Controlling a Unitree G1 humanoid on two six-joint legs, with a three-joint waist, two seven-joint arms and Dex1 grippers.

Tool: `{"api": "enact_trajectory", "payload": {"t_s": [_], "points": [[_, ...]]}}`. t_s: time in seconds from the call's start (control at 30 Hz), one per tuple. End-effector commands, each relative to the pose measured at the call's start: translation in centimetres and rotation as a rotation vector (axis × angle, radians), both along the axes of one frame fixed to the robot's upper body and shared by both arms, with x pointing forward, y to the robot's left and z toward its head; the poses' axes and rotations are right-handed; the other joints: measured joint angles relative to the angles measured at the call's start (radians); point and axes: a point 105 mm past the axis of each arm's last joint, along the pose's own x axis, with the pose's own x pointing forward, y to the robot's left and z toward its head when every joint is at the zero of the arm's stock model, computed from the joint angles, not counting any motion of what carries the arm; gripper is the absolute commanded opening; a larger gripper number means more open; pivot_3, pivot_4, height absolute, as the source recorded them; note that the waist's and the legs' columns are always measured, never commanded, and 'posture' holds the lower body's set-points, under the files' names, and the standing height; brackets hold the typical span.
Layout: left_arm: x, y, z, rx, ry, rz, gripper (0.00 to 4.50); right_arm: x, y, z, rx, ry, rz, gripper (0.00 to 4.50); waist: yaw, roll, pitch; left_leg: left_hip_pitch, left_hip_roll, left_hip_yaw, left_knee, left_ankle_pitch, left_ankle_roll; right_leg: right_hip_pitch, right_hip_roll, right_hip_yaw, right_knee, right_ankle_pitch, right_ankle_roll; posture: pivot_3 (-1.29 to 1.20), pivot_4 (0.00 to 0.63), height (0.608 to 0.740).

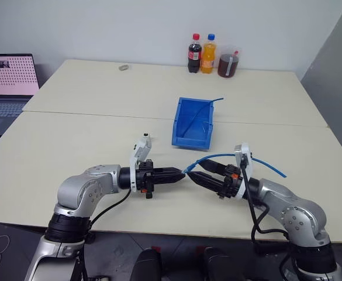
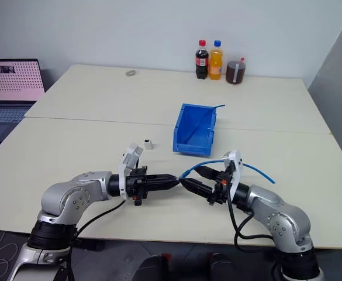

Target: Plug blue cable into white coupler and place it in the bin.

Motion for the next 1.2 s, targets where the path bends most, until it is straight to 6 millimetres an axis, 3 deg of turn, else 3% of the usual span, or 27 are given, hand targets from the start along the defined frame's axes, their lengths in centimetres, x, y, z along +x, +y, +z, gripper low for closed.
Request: {"api": "enact_trajectory", "payload": {"t_s": [0.03,0.2,0.27,0.6,0.73,0.97,1.03,1.2], "points": [[-0.6,-0.5,1.2,-0.021,-0.037,-0.041,0.22,-0.1,0.7,0.9,0.038,-0.026,0.049,4.04,0.0,0.0,0.0,0.0,0.0,0.0,0.0,0.0,0.0,0.0,0.0,0.0,0.0,0.0,0.0,0.0,0.15,0.74],[-0.6,-0.4,1.1,-0.02,-0.033,-0.041,0.22,0.2,0.9,1.1,0.052,-0.027,0.069,3.86,0.0,0.0,0.0,0.0,0.0,0.0,0.0,0.0,0.0,0.0,0.0,0.0,0.0,0.0,0.0,0.0,0.15,0.74],[-0.7,-0.4,1.1,-0.018,-0.031,-0.043,0.22,0.2,1.0,1.2,0.057,-0.026,0.079,3.57,0.0,0.0,0.0,0.0,0.0,0.0,0.0,0.0,0.0,0.0,0.0,0.0,0.0,0.0,0.0,0.0,0.15,0.74],[-0.6,-0.1,0.8,-0.01,-0.025,-0.038,0.22,-0.5,1.2,1.4,0.061,-0.013,0.137,1.01,0.0,0.0,0.0,-0.001,0.0,0.0,0.0,0.0,0.0,0.0,0.0,0.0,0.0,0.0,0.0,0.0,0.15,0.74],[-0.7,-0.1,0.8,-0.014,-0.027,-0.037,0.22,-0.8,1.3,1.4,0.057,-0.01,0.153,0.19,0.0,0.0,0.0,-0.001,0.0,0.0,0.0,0.0,0.0,0.0,0.0,0.0,0.0,0.0,0.0,0.0,0.15,0.74],[-0.2,0.3,0.6,-0.017,-0.022,-0.005,0.22,-1.0,1.5,1.4,0.049,-0.009,0.173,0.08,0.0,0.0,0.0,-0.001,0.0,0.0,0.0,0.0,0.0,0.0,0.0,0.0,-0.001,0.0,0.0,0.0,0.15,0.74],[0.0,0.5,0.2,0.016,-0.039,0.009,0.93,-1.0,1.5,1.4,0.048,-0.01,0.173,0.07,0.0,0.0,0.0,-0.001,0.0,0.0,0.0,0.0,0.0,0.0,0.0,0.0,-0.001,0.0,0.0,0.0,0.15,0.74],[0.8,0.9,-0.1,0.035,-0.083,0.084,1.9,-0.9,1.7,1.2,0.028,-0.027,0.169,0.06,0.0,0.0,0.0,-0.001,0.0,0.0,0.0,0.0,0.0,0.0,0.0,0.0,-0.001,0.0,0.0,0.0,0.15,0.74]]}}
